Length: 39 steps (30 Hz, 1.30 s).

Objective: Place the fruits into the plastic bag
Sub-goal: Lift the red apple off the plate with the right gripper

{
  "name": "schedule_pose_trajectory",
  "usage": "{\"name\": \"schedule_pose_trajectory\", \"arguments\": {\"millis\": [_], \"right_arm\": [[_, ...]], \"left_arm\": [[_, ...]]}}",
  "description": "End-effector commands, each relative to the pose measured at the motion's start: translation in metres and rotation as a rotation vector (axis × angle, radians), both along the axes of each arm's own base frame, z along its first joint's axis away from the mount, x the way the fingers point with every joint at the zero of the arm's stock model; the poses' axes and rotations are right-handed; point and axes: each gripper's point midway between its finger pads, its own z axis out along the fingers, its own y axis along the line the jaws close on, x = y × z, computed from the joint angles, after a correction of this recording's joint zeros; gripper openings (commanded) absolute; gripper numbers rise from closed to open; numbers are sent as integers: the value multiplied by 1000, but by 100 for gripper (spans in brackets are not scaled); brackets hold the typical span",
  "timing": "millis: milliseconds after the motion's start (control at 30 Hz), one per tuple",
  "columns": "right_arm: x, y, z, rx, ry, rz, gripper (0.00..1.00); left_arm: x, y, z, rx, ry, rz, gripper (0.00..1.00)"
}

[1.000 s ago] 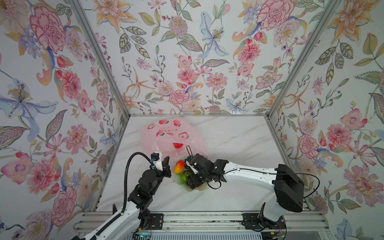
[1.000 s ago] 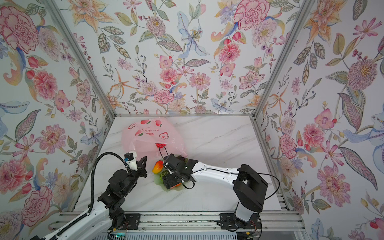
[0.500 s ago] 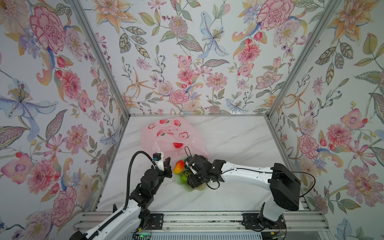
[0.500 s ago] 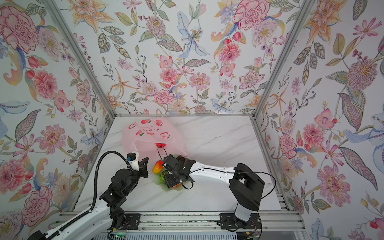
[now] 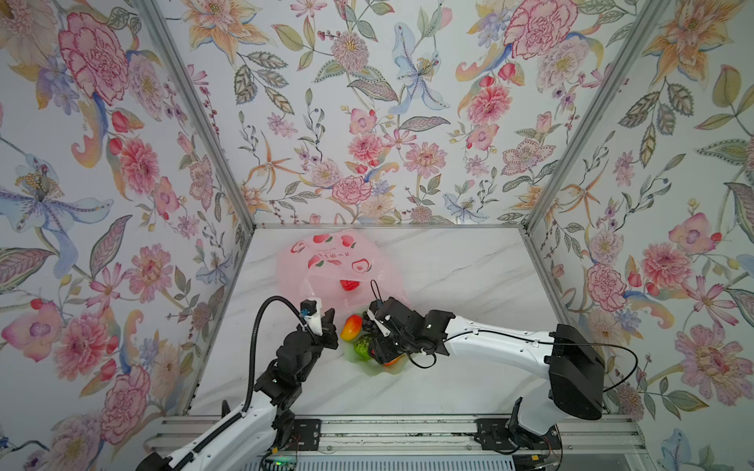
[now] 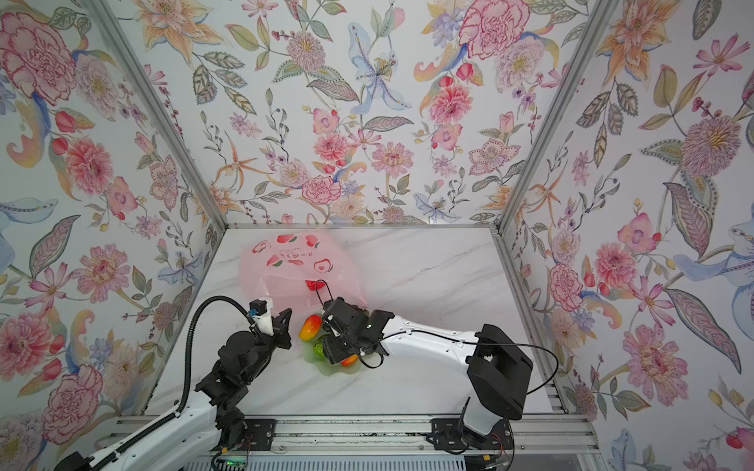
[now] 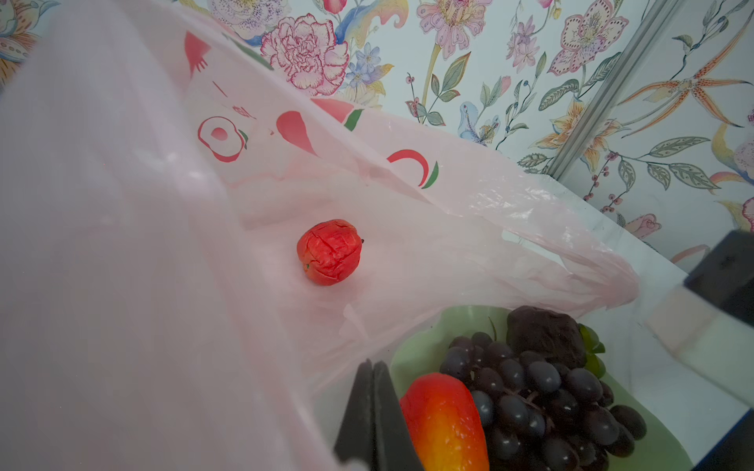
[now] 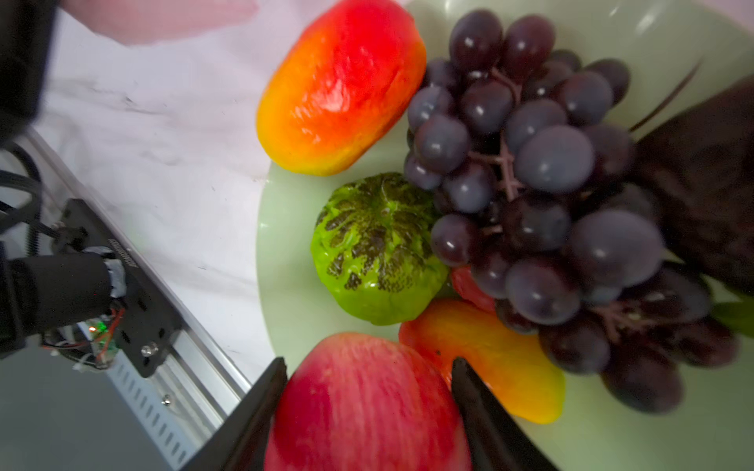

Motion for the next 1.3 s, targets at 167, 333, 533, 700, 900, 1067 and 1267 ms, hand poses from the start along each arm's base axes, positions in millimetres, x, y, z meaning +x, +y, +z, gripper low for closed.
{"name": "schedule_pose_trajectory", "arguments": {"millis": [167, 333, 533, 700, 900, 1067, 1267], "right_arm": [[3, 7, 41, 306, 97, -70, 54], [21, 2, 55, 467, 140, -149, 53], [31, 5, 63, 534, 174, -172, 53], [38, 16, 70, 577, 197, -176, 53], [45, 32, 82, 590, 193, -157, 53], [48, 41, 84, 573, 184, -144, 53], [55, 51, 80, 541, 182, -123, 53]], "left_arm": [[1, -4, 7, -20, -3, -6, 0], [0, -4, 9, -23, -9, -9, 0], [0, -5, 8, -22, -9, -14, 0], [1, -6, 4, -10, 1, -15, 0], [2, -7, -1, 2, 16, -20, 0], [2, -8, -3, 4, 21, -21, 0], [2, -8, -2, 3, 16, -23, 0]]}}
